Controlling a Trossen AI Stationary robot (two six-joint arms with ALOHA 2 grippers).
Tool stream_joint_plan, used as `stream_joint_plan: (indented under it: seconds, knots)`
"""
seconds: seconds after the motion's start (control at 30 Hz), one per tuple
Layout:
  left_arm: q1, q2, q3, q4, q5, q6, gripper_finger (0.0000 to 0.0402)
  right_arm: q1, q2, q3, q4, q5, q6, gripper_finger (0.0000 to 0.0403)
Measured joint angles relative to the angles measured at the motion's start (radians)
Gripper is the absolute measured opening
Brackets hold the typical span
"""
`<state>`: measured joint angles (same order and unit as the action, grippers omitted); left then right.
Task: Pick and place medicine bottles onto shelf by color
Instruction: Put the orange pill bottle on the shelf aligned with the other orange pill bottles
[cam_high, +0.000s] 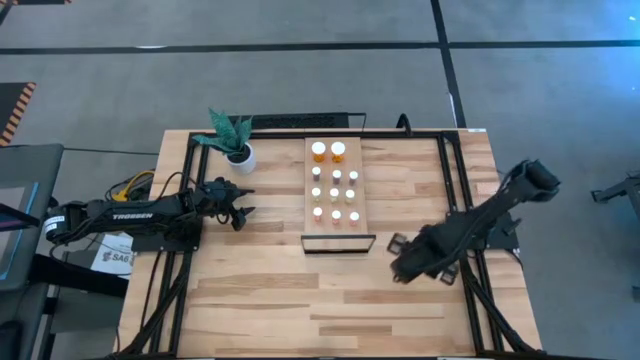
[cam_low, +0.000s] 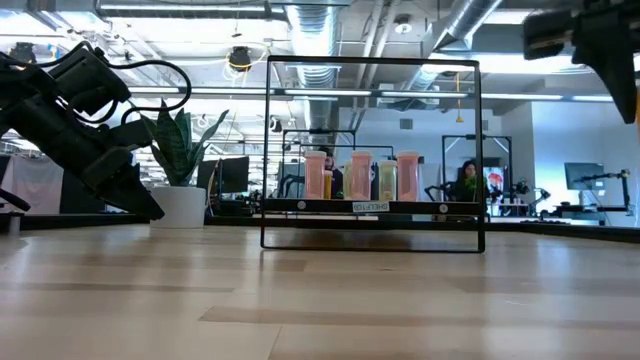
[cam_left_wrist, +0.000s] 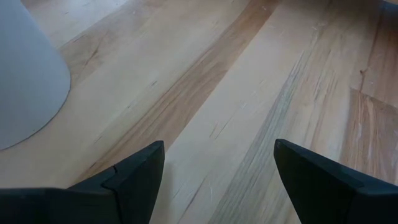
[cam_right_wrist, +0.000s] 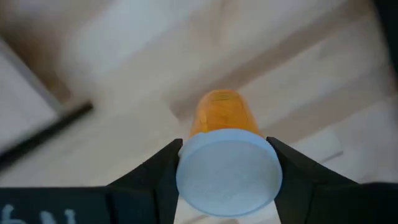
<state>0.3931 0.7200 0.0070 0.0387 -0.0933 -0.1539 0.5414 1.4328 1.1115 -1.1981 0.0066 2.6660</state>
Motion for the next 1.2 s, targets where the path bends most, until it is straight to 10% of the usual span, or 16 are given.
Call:
stream_joint_plan:
  seconds: [0.3, 0.83, 1.2]
  knots:
    - [0.000, 0.000, 0.000, 0.000, 0.000, 0.000, 0.0291, -0.195, -0.161, -0.070, -0.158, 0.027, -0.052, 0.0209]
    - [0.000, 0.000, 0.000, 0.000, 0.000, 0.000, 0.0291, -0.885, -0.151, -0.071, 0.082, 0.026, -0.837, 0.0213]
    - [0.000, 0.000, 0.000, 0.000, 0.000, 0.000, 0.0291, -1.043, 0.037, 0.014, 0.099, -0.004, -1.014, 0.0213]
